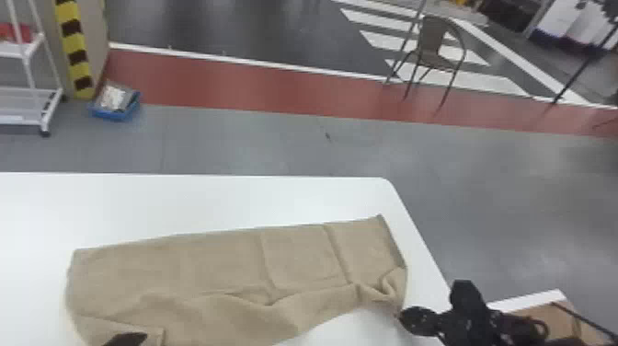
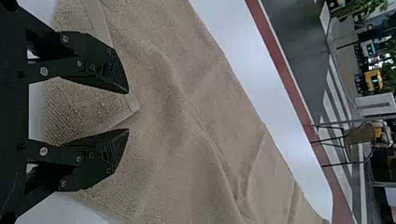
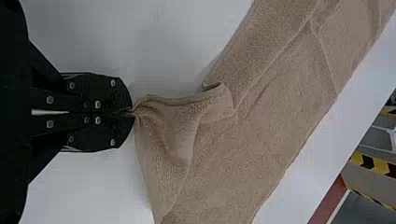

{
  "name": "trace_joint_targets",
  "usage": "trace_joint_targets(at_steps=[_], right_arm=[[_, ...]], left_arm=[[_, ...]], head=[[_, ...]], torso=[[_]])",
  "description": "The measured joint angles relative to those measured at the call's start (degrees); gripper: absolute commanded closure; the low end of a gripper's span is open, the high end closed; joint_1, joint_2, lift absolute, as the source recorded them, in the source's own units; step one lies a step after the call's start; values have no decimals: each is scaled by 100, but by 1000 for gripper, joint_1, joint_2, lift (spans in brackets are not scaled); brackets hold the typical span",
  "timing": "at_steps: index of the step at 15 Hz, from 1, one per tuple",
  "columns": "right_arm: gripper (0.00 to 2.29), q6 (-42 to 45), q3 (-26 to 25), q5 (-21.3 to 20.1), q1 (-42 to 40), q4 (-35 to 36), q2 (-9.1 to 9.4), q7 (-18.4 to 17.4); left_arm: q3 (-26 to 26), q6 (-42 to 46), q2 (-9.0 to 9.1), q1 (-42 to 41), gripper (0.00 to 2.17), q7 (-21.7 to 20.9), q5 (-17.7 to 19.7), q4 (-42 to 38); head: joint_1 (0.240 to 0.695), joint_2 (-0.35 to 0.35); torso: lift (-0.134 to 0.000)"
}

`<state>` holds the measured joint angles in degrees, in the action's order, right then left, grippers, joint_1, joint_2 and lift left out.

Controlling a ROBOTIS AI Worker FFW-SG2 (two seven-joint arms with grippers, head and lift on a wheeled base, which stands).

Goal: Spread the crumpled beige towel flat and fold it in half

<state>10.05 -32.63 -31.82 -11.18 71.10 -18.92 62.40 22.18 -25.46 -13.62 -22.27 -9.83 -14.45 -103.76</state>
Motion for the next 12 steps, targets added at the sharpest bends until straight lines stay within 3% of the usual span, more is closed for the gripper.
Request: trace_joint_targets(at_steps=[4,12], right_arm=[[1355,-13,11,6,14,-10,-24,0],[1355,-4,3,44,20,-81,-78,0]], left_arm=[[189,-20,86,263,711,214,-73,387],[360,-294,196,522,718,297,-161,407]], head=[[695,-350],[695,-350]], torso=[[0],[0]])
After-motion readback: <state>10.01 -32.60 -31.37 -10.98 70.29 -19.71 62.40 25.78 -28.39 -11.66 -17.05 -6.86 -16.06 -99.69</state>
